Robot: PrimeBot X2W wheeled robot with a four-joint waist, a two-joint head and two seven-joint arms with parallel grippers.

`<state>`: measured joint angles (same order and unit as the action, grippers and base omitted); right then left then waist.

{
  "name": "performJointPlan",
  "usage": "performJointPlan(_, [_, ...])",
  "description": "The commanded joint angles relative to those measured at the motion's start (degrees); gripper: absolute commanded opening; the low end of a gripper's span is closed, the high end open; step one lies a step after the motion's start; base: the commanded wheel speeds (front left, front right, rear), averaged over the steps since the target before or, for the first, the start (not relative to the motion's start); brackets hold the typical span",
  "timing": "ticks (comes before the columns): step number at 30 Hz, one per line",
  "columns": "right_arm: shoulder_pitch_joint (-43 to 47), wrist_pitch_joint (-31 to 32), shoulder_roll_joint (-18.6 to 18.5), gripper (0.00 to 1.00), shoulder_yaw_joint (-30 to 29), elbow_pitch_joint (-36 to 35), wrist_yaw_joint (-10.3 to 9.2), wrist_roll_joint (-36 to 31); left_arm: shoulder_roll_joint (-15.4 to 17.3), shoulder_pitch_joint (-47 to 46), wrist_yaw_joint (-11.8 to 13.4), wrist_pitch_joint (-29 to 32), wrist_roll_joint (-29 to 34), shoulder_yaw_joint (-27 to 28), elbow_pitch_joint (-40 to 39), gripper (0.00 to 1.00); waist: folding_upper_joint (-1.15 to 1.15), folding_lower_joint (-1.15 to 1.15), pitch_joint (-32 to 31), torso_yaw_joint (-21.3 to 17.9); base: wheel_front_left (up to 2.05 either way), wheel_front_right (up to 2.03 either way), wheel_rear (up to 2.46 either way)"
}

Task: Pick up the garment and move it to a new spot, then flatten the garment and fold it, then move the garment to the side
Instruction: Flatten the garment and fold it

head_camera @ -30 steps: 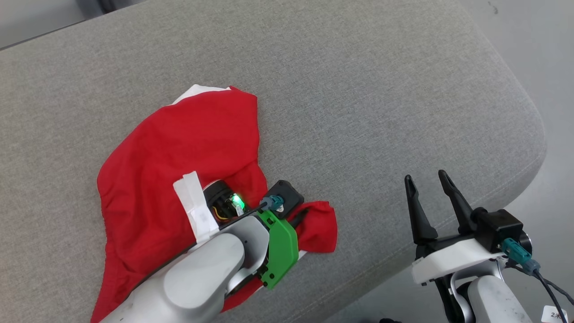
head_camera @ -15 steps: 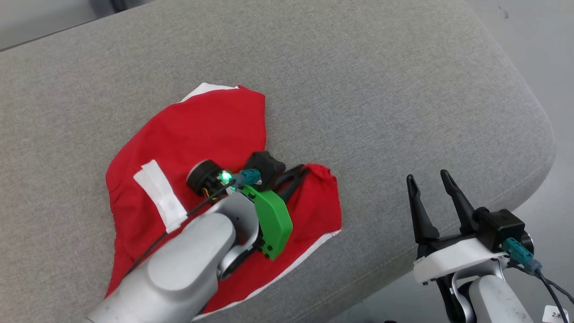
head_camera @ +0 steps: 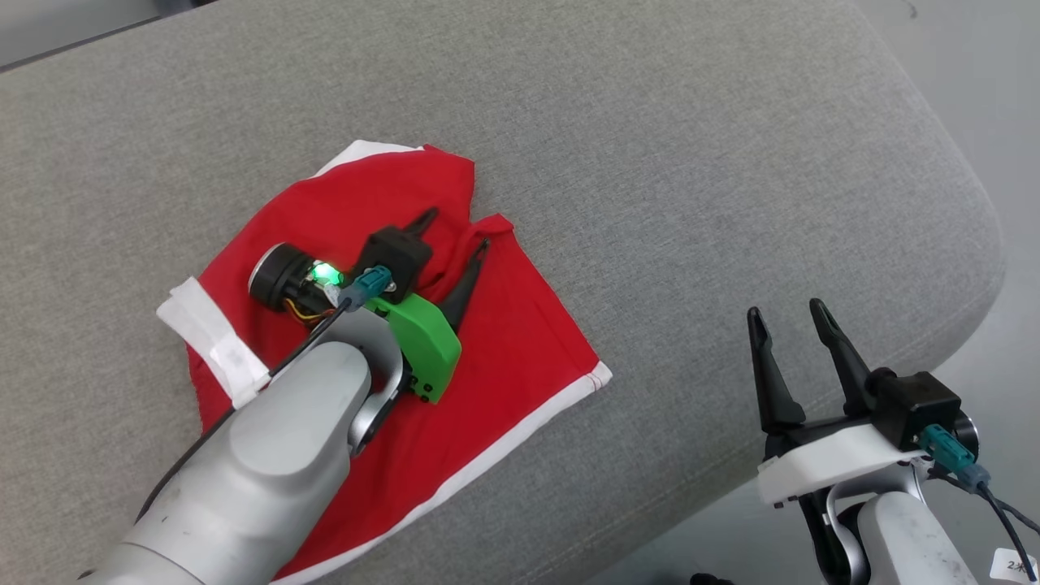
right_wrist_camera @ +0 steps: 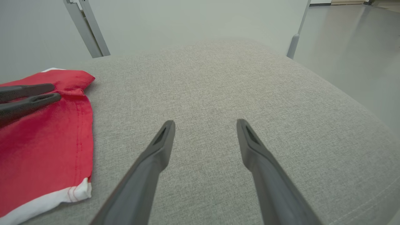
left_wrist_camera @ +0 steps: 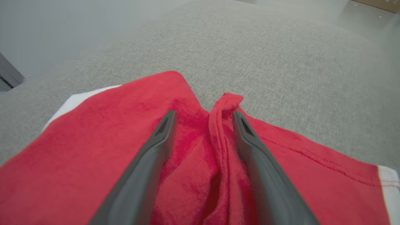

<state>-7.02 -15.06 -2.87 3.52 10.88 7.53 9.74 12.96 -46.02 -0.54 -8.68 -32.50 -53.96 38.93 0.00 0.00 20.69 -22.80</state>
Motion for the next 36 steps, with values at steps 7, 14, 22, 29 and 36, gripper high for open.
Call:
performJointPlan(7, [2.3, -0.2, -0.1, 1.00, -3.6, -1.5, -0.08, -3.8, 0.3, 4.9, 4.1, -6.5, -2.6, 8.6, -6.5, 1.00, 0.00, 0.00, -6.0, 6.5, 0.00, 0.00, 0.00])
performJointPlan(14, [2.8, -0.2, -0.1, 1.00, -5.9, -3.2, -0.08, -8.8, 2.6, 18.8, 5.8, -6.5, 1.2, 19.5, -22.8, 1.00, 0.00, 0.00, -11.9, 14.0, 0.00, 0.00, 0.00])
performJointPlan(22, [4.9, -0.2, -0.1, 1.00, -7.7, -4.5, -0.08, -11.2, 0.8, 35.7, 4.9, -6.5, 4.9, 32.1, -30.4, 1.00, 0.00, 0.00, -16.5, 21.2, 0.00, 0.00, 0.00])
performJointPlan(29, [7.9, -0.2, -0.1, 1.00, -6.9, -2.0, -0.08, -8.6, -3.0, 48.5, 2.1, -6.5, 10.4, 43.7, -32.5, 1.00, 0.00, 0.00, -19.5, 24.8, 0.00, 0.00, 0.00])
performJointPlan(36, [11.0, -0.2, -0.1, 1.00, -7.5, -0.2, -0.08, -9.4, -7.4, 55.4, -3.7, -6.5, 17.1, 50.3, -32.9, 1.00, 0.00, 0.00, -21.0, 26.8, 0.00, 0.00, 0.00])
